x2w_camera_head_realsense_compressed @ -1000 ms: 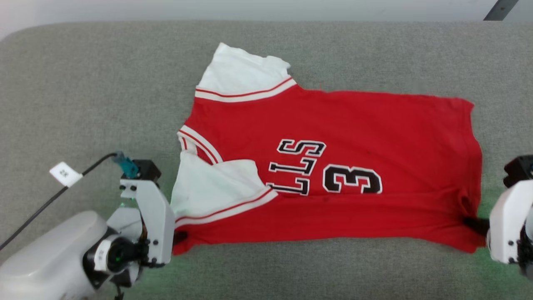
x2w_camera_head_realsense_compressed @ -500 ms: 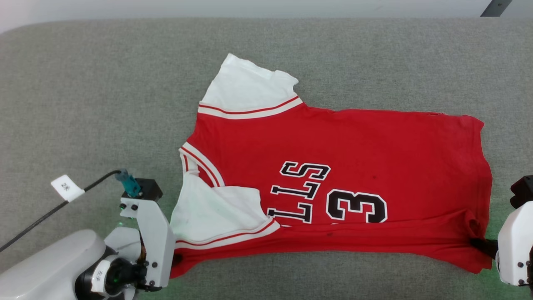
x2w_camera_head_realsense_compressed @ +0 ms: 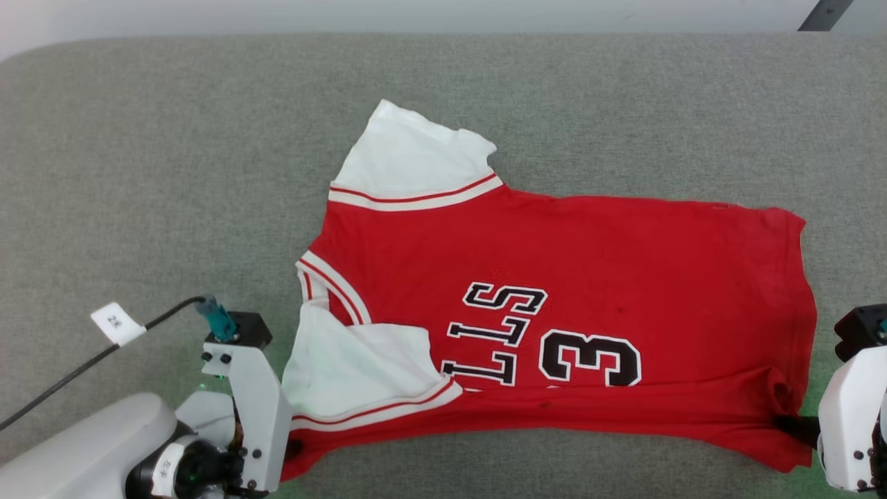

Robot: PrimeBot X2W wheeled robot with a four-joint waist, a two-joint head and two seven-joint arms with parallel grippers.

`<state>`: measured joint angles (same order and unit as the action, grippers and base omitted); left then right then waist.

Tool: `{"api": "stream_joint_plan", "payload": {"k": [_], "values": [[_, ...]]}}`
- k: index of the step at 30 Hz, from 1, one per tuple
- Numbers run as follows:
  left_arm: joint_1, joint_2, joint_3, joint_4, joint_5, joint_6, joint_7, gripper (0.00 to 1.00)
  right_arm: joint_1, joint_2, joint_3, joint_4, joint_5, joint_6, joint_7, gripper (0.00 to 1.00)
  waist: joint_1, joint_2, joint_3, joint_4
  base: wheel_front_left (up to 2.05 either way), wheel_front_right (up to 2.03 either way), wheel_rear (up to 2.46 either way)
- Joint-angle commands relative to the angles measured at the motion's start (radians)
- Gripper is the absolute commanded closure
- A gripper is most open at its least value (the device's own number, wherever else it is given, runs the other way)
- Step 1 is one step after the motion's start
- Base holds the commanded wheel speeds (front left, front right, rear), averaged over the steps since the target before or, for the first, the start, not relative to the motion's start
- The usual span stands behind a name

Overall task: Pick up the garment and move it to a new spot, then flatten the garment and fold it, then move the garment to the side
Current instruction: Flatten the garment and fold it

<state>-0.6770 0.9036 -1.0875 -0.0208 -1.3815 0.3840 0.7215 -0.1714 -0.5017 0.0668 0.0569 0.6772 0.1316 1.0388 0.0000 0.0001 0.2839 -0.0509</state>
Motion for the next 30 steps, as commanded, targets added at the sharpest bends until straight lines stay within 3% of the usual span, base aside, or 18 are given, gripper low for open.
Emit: {"api": "stream_joint_plan", "payload": {"k": [1,5,7,8,9,11,12,22,26,30], "values": [[0.017,0.015,-0.008,0.005,0.004,0.011,0.01,1.0,0.023,-0.009,-0.006,0.004,0.0,-0.002,0.009,1.0,0.0,-0.0001,-0.002,0.001,0.0,0.0,0.0],[0.016,0.009,-0.008,0.002,0.014,0.02,0.0,1.0,0.026,-0.005,-0.017,-0.01,-0.016,-0.002,-0.008,1.0,0.0,-0.0001,-0.005,0.002,0.0,0.0,0.0],[0.014,0.005,-0.005,0.006,0.022,0.025,-0.015,0.76,0.023,0.003,-0.022,-0.013,-0.024,-0.002,-0.024,0.98,0.0,-0.0001,-0.008,0.002,0.0,0.0,0.0],[0.011,0.002,-0.002,0.008,0.027,0.025,-0.022,0.55,0.025,0.005,-0.02,-0.014,-0.026,-0.002,-0.026,0.85,0.0,-0.0001,-0.009,0.003,0.0,0.0,0.0],[0.01,-0.002,0.002,0.011,0.027,0.027,-0.029,0.25,0.025,0.004,-0.022,-0.019,-0.033,-0.002,-0.032,0.69,0.0,-0.0001,-0.011,0.003,0.0,0.0,0.0],[0.006,-0.002,-0.001,0.013,0.036,0.029,-0.032,0.0,0.023,0.011,-0.023,-0.026,-0.031,-0.002,-0.038,0.23,0.0,-0.0001,-0.016,0.002,0.0,0.0,0.0],[0.0,-0.001,0.001,0.012,0.038,0.031,-0.034,0.0,0.022,0.011,-0.024,-0.031,-0.035,-0.002,-0.042,0.0,0.0,-0.0001,-0.019,0.002,0.0,0.0,0.0],[-0.112,0.034,0.021,-0.038,0.097,0.038,0.005,0.0,-0.006,0.025,-0.075,-0.126,-0.032,-0.002,-0.095,0.0,0.0,-0.0001,-0.025,-0.009,0.0,0.0,0.0],[-0.185,0.027,0.044,-0.027,0.12,0.035,0.016,0.0,-0.04,0.057,-0.114,-0.183,-0.062,-0.002,-0.197,0.0,0.0,-0.0001,-0.01,-0.028,0.0,0.0,0.0],[-0.274,-0.008,0.071,0.017,0.154,-0.005,-0.003,0.0,-0.082,0.088,-0.106,-0.224,-0.104,-0.002,-0.357,0.0,0.0,-0.0001,0.02,-0.057,0.0,0.0,0.0]]}}
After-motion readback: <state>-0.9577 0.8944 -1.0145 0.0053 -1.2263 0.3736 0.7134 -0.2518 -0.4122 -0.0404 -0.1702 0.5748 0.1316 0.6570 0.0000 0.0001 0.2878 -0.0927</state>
